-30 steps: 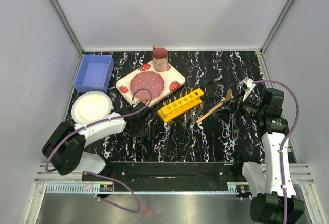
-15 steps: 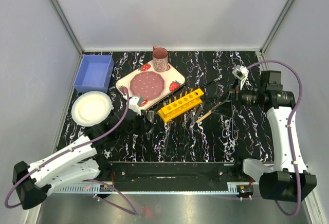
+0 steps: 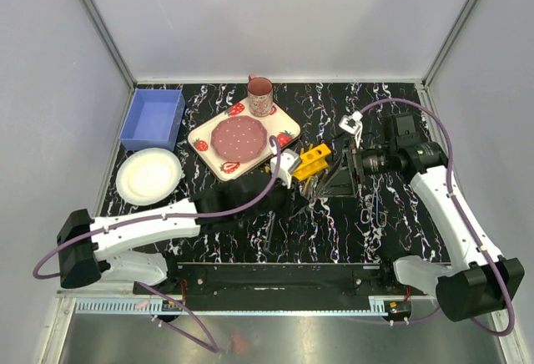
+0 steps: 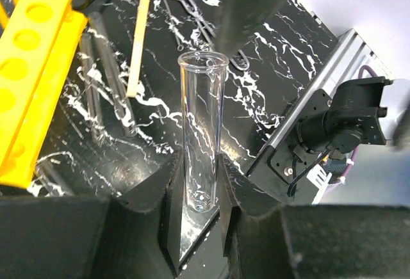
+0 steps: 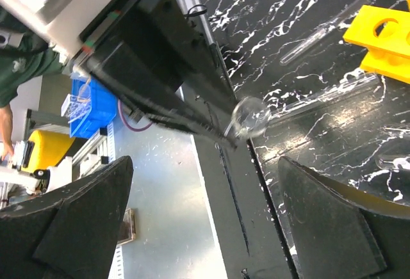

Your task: Organize the chemistry lab equipment

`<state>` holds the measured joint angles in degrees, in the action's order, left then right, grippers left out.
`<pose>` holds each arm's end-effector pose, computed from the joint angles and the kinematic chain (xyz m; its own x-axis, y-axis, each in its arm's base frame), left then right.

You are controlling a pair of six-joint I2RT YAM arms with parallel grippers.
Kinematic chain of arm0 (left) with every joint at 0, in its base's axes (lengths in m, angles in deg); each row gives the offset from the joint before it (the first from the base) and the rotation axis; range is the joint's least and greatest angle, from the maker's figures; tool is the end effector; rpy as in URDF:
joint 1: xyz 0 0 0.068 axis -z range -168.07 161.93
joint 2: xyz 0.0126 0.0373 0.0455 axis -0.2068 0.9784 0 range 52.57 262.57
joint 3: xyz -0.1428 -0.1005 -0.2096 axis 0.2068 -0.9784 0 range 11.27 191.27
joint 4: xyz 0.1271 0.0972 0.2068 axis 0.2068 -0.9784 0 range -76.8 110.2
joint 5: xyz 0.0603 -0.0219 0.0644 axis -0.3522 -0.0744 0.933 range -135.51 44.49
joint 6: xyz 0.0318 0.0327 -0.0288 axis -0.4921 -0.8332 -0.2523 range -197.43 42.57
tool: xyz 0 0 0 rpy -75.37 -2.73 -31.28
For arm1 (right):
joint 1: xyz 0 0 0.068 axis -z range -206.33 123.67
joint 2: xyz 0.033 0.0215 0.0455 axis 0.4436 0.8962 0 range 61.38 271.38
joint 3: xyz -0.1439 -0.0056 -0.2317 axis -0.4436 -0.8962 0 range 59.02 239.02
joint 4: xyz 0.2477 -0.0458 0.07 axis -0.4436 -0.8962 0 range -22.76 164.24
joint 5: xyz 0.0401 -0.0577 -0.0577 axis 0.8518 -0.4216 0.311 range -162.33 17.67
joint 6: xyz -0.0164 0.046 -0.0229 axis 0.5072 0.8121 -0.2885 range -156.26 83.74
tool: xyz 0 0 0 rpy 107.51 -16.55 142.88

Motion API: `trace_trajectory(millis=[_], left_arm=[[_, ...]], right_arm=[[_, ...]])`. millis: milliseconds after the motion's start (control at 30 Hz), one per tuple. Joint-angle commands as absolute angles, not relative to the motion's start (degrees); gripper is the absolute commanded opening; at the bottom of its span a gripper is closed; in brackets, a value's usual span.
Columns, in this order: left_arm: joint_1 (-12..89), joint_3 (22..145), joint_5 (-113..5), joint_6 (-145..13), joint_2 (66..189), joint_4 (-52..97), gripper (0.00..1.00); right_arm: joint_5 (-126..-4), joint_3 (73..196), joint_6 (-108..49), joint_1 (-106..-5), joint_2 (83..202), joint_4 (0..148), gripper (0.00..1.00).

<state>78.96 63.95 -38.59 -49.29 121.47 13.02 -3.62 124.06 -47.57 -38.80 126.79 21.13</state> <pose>0.1123 -0.2538 0.3055 -0.5474 0.0916 -0.8318 0.6947 0.6039 -0.3907 0.1953 0.0771 0.3421 -0.6479 -0.2163 -0.7304 -0.7617 0.1962 0.6176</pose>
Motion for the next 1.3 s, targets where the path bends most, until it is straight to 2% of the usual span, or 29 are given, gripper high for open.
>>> trace_trajectory(millis=[0, 267, 500, 600, 733, 833, 867, 967, 1067, 1100, 1200, 1233, 1267], left_arm=[[80.84, 69.18, -37.34, -52.2, 124.37, 17.48, 0.13], [81.98, 69.8, -37.43, -51.77, 126.22, 18.53, 0.13], [82.25, 69.27, -37.08, -51.24, 126.22, 18.62, 0.13], [82.25, 69.01, -36.81, -51.24, 126.22, 18.97, 0.14], [82.25, 68.92, -36.72, -51.24, 126.4, 19.06, 0.13], [82.25, 68.83, -36.72, -51.33, 126.57, 19.23, 0.14], [82.25, 68.83, -36.55, -51.41, 126.57, 19.24, 0.14], [82.25, 68.66, -35.59, -51.24, 126.31, 19.15, 0.17], [82.16, 67.87, -33.31, -49.93, 124.47, 18.71, 0.36], [82.16, 67.61, -32.42, -49.49, 123.68, 18.19, 0.57], [81.9, 65.33, -28.29, -48.08, 118.5, 15.55, 0.81], [81.37, 63.4, -27.15, -47.64, 116.75, 13.89, 0.93], [81.11, 62.43, -25.05, -46.5, 115.08, 12.74, 0.97]], right_arm=[[-9.83, 123.36, -43.29, -39.34, 127.21, 24.85, 0.99], [-13.62, 123.53, -43.56, -40.3, 129.32, 24.31, 0.84], [-13.54, 125.82, -43.47, -41.71, 132.48, 23.44, 0.61], [-12.31, 126.17, -43.47, -42.5, 132.66, 23.35, 0.55], [-10.46, 126.26, -43.29, -42.85, 133.18, 23.35, 0.34], [-8.7, 126.26, -43.03, -43.03, 133.71, 23.26, 0.28], [-8.26, 126.35, -43.03, -42.94, 133.8, 23.35, 0.22], [-7.47, 126.96, -43.2, -43.03, 133.98, 23.26, 0.17], [-10.44, 129.15, -44.34, -42.94, 133.89, 22.91, 0.17], [-13.5, 130.12, -45.04, -42.94, 134.06, 22.21, 0.17], [-21.14, 134.25, -48.29, -43.03, 135.03, 22.46, 0.17], [-23.18, 135.74, -49.09, -43.03, 135.29, 22.9, 0.17], [-25.11, 136.45, -50.75, -42.94, 135.82, 23.26, 0.17]])
